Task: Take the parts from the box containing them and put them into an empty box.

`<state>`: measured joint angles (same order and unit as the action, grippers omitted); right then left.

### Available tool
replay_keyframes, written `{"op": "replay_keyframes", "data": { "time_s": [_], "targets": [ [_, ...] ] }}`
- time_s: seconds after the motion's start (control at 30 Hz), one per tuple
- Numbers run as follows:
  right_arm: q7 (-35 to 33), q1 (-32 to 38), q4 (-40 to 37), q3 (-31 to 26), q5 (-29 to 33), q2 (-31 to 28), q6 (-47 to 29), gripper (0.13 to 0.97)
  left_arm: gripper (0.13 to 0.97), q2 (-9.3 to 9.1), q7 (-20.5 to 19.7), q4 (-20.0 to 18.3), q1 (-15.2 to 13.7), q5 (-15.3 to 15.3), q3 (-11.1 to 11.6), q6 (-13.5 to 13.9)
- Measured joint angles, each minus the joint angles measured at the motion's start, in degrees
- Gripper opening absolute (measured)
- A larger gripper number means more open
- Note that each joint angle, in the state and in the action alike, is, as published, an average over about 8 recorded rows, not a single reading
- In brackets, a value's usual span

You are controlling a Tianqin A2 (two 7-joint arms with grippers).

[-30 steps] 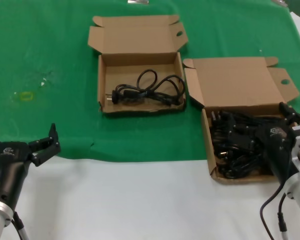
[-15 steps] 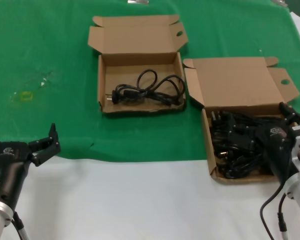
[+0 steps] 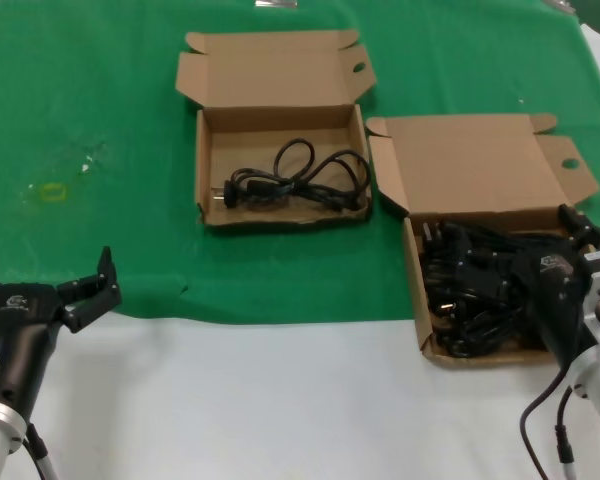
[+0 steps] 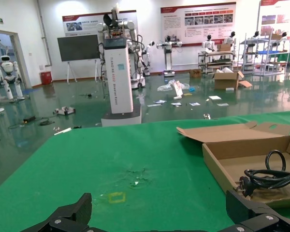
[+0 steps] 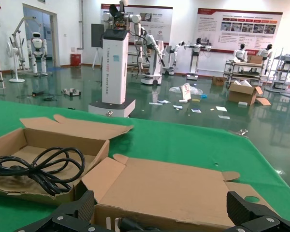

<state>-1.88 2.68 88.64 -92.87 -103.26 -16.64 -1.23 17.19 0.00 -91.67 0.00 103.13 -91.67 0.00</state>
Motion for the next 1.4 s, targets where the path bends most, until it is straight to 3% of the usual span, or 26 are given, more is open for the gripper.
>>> {"op": "replay_keyframes", "data": {
  "time_s": [1.4],
  "targets": [
    [0.00,0.00,0.00,0.00,0.00,0.00,0.00,0.966,0.966,0.00,0.00,0.00,0.00,0.00,0.00,0.00]
  ]
}}
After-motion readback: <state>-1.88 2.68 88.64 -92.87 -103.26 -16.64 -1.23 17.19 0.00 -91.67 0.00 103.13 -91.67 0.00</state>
